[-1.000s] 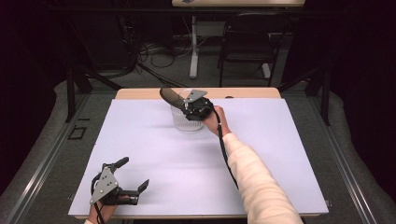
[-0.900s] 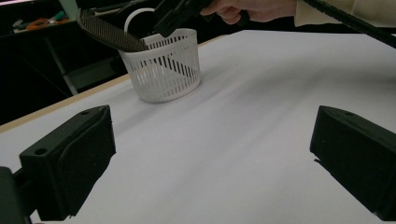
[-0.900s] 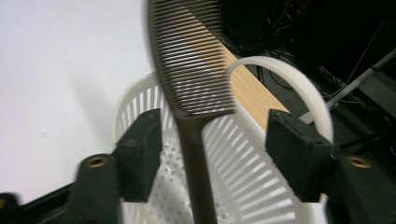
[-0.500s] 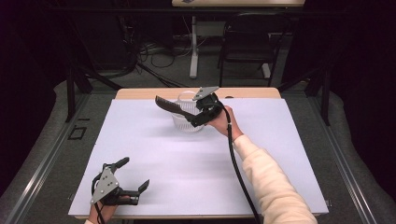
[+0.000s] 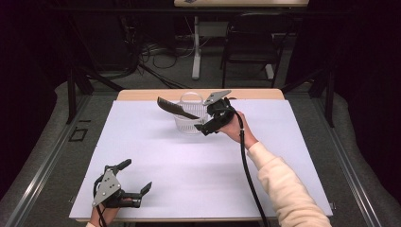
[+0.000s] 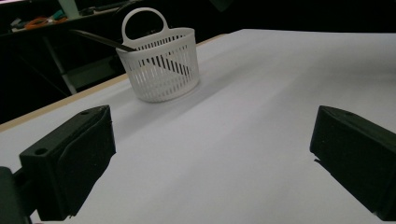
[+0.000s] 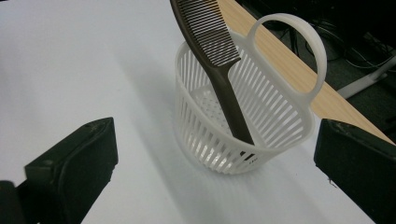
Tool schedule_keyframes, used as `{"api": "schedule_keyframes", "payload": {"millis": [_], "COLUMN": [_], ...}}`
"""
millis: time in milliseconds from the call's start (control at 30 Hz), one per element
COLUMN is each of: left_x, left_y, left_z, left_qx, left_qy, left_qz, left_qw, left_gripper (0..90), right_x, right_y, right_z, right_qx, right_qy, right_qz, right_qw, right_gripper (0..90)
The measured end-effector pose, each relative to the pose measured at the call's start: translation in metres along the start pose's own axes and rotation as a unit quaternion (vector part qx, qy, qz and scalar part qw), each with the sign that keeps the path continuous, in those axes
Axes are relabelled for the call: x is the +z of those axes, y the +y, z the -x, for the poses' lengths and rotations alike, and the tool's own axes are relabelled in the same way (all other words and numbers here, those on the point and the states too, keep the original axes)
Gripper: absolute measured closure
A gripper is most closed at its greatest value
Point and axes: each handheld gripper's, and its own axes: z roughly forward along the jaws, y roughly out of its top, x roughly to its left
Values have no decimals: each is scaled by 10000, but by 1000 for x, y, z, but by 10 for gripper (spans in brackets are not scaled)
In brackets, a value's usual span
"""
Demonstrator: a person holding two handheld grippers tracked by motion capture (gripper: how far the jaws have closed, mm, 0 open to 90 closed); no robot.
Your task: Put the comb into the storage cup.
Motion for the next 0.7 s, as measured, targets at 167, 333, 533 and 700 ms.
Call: {"api": "schedule_keyframes", "payload": {"millis": [167,333,533,700], "left_x": [0,0,0,0], "left_y": [0,0,0,0], "left_z": [0,0,0,0], "left_qx": [-12,0,4,7], "left_qy": [9,12,7,13], "left_qz": [2,-7,-15,-17], "left_qw": [10000,10000,10000,10000], "left_gripper": [1,1,1,1], "right_x": [-9,-19,-30,-39], "right_y": [-7,-15,-24,-34], "right_z": [-1,-5,-8,-12], "right_qx": [1,-2,-14,11], "right_qy": [54,90,89,114], "right_qz": [9,16,56,56], "right_qw": [10000,10000,9999,9999], "right_gripper": [0,0,0,0]}}
